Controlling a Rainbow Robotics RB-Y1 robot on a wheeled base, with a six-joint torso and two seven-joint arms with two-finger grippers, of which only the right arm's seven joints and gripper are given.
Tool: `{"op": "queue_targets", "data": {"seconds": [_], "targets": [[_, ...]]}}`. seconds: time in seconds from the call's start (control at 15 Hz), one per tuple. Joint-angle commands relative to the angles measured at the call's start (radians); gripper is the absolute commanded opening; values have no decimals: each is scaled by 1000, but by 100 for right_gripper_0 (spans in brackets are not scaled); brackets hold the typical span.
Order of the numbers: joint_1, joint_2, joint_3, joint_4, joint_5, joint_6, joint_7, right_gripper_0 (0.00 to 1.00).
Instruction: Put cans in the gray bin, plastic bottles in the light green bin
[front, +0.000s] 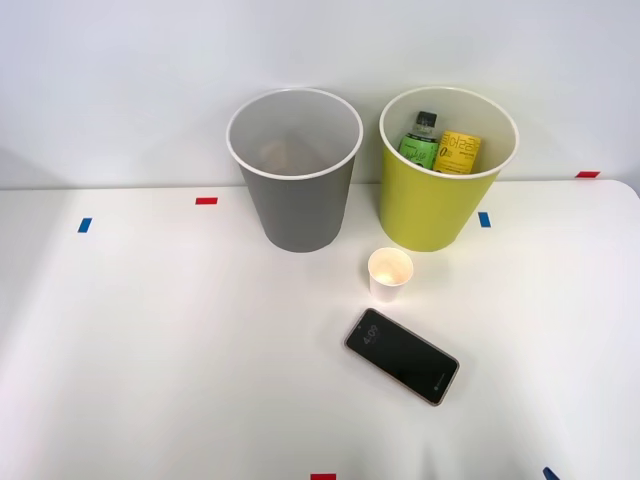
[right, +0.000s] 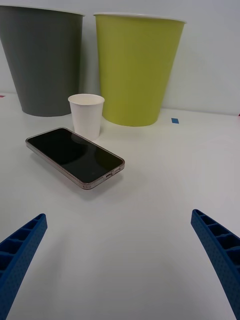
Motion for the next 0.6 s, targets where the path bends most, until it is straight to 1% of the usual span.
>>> {"op": "queue_targets", "data": {"seconds": [0.07, 0.6], "targets": [[0, 0, 0, 0, 0, 0, 0, 100], [0, 0, 0, 0, 0, 0, 0, 100]]}}
